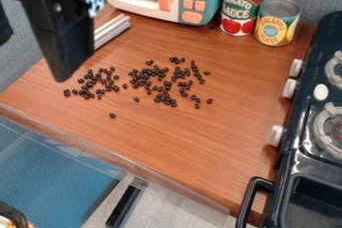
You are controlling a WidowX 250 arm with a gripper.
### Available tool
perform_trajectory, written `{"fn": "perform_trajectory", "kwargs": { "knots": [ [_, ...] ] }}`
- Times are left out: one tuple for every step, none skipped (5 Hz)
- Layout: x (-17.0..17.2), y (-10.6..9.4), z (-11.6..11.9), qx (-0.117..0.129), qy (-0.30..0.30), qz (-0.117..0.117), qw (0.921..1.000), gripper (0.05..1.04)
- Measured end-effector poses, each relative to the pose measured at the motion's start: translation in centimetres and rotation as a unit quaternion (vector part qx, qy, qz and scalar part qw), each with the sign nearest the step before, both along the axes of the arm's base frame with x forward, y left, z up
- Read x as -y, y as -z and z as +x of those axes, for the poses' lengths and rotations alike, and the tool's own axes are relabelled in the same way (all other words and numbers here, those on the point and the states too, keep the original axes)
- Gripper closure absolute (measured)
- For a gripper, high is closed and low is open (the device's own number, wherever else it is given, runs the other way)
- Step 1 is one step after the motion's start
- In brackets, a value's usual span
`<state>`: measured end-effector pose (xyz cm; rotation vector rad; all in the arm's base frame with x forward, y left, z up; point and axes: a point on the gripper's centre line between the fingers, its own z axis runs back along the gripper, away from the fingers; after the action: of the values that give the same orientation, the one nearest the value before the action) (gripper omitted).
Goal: Sweep into pile
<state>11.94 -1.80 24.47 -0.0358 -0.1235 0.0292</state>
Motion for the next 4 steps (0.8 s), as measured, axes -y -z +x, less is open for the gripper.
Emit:
{"fn": "perform_trajectory", "kwargs": {
  "knots": [
    [0.0, 0.2, 0.0, -0.002, -0.002, 0.0, 1.0, 0.084],
    [0.1, 1.6, 2.9, 0.012, -0.019, 0.005, 0.9997, 0.084],
    [-1.1, 4.6, 6.1, 0.029, -0.038, 0.032, 0.9983, 0.084],
    [-3.3, 8.1, 9.3, 0.042, -0.052, 0.063, 0.9958, 0.084]
  ]
}}
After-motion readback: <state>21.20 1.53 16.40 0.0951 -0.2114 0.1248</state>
